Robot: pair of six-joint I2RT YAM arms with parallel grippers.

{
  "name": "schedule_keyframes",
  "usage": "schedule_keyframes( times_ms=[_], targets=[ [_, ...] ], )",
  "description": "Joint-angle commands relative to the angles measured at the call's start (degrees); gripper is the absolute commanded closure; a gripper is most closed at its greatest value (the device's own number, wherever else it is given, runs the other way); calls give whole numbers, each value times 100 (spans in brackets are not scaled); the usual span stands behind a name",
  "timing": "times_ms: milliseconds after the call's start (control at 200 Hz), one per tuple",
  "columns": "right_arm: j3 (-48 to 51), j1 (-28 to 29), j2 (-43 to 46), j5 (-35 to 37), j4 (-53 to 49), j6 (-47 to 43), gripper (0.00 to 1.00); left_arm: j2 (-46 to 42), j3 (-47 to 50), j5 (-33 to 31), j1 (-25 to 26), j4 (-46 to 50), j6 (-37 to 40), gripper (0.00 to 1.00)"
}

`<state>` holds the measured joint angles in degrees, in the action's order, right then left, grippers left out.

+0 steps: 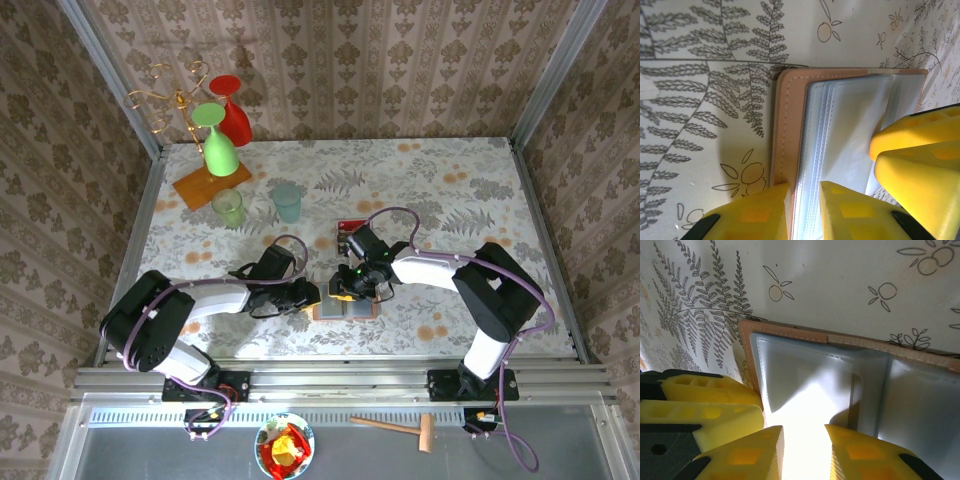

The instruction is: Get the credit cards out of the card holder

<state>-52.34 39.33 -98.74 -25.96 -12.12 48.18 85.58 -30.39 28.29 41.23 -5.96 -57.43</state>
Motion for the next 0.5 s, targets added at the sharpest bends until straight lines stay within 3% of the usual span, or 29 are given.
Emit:
schedule_keyframes(
  times_ms=[0,495],
  targets=[
    [20,48,-58,114,-243,-40,71,97,86,-20,29,11,-94,77],
    [-57,48,54,422,-651,-206,70,118,90,-24,33,7,-86,77]
  ],
)
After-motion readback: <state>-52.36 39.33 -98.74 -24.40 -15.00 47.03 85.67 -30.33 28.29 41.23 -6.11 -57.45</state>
